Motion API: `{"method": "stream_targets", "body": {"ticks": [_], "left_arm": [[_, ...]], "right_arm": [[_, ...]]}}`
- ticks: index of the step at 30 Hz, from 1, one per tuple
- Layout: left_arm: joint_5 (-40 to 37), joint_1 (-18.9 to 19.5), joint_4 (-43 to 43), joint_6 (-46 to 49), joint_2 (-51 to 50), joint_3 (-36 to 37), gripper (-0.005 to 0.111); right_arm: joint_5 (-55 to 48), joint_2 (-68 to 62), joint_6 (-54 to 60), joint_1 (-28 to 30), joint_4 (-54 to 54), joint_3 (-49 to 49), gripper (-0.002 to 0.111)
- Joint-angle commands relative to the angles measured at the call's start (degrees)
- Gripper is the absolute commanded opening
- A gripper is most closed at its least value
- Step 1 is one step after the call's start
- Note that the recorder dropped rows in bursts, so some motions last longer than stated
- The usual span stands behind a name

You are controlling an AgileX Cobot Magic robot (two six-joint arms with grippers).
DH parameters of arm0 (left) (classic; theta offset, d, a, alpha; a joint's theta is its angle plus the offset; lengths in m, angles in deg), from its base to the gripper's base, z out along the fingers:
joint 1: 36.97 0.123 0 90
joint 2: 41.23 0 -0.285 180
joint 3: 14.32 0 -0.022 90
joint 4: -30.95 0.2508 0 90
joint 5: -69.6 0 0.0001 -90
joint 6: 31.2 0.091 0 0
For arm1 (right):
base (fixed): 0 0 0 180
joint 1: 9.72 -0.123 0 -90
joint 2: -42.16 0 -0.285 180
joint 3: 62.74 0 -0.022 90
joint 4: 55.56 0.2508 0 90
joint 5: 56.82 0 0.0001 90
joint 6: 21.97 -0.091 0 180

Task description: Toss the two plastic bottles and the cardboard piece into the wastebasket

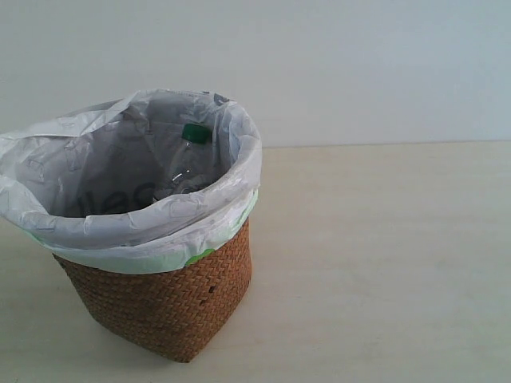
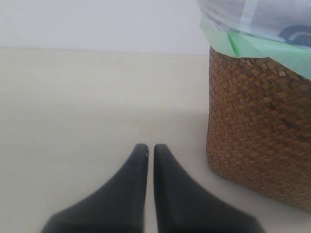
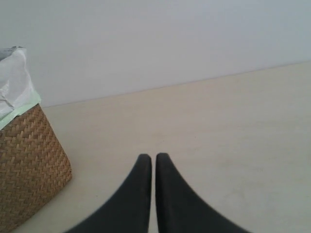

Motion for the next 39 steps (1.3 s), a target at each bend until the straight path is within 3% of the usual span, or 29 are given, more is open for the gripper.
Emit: {"method": "stream_targets", "body": {"ticks": [1,5,8,14,17,24,39], "left_arm": [[-0.04,0.16,0.32,0.26,0.14,0.2,0.004],[-0.04,0.16,0.32,0.26,0.14,0.2,0.004],[-0.04,0.16,0.32,0.26,0.14,0.2,0.004],[-0.04,0.16,0.32,0.26,0.14,0.2,0.004],[-0.04,0.16,0.32,0.26,0.14,0.2,0.004],[-0.04,0.16,0.32,0.26,0.14,0.2,0.004],[-0.04,0.16,0.32,0.26,0.14,0.2,0.004]], "right_arm": [[0.68,0.27,0.6,0.19,-0.58,0.27,0.0],[0.68,0.27,0.6,0.19,0.92,0.27,0.0],[0.68,0.27,4.31,0.19,8.85,0.27,0.0],[1.6,0.27,36.46,0.19,31.9,0.27,0.0],[0.49,0.27,47.73,0.19,37.28,0.27,0.0],[-7.4,0.27,47.62,0.19,35.19,0.27,0.0],[-7.92,0.27,47.62,2.12,32.77,0.27,0.0]]}}
